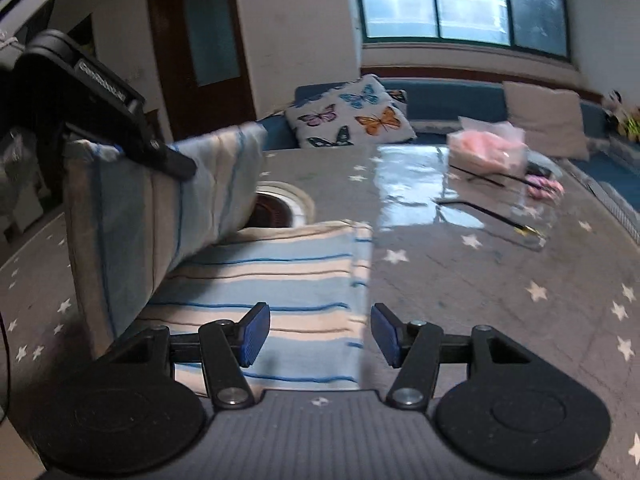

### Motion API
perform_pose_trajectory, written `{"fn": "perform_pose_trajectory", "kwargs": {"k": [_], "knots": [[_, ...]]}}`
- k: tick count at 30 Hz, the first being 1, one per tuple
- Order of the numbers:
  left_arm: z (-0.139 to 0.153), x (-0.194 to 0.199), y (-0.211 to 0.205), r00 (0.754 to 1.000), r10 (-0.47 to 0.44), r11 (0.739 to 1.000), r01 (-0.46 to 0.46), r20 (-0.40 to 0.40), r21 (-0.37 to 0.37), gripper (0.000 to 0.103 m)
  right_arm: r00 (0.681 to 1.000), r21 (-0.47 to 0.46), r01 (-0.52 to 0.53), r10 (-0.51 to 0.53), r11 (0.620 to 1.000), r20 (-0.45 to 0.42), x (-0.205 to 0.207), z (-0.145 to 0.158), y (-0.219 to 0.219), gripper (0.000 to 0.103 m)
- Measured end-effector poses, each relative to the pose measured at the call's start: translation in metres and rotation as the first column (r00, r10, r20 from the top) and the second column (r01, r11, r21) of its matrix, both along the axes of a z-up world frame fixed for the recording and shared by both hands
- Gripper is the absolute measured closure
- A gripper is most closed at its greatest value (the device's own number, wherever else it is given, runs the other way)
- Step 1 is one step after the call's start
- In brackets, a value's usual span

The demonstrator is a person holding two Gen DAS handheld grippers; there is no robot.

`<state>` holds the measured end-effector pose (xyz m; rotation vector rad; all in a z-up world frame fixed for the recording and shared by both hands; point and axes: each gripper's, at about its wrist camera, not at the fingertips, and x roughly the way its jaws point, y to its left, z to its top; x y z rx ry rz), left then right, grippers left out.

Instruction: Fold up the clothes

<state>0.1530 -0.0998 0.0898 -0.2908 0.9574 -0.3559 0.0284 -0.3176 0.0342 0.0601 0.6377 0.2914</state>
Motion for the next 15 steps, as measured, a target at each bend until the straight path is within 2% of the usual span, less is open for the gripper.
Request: {"fn": "perform_pose_trajectory", "kwargs": {"k": [2,7,10,15], "knots": [[-0.012,0.002,-0.016,0.999,-0.037,0.999,0.036,-0.034,-0.01,0.086,1.0,0.009,0.02,-0.02,1.0,-0.012,0.0,-0.004,-0.011,0.046],[-0.029,0.001,-0.037,0.992,-0.108,0.994,0.105,-0.066,-0.042,0.083,0.996,0.067,0.068,-0.064,0.995,-0.056,0.006,-0.013,-0.037,0.046],[-0.028,-0.002,-0.038,0.99,-0.131,0.991,0.129,-0.051,-0.041,0.064,0.993,0.125,0.091,-0.081,0.988,-0.084,0.011,-0.016,-0.05,0.046],[-0.023,-0.005,-0.015,0.995,-0.101,0.995,0.101,-0.01,0.003,0.058,0.993,0.218,0.071,-0.049,0.973,-0.104,0.021,-0.014,-0.055,0.046]]}}
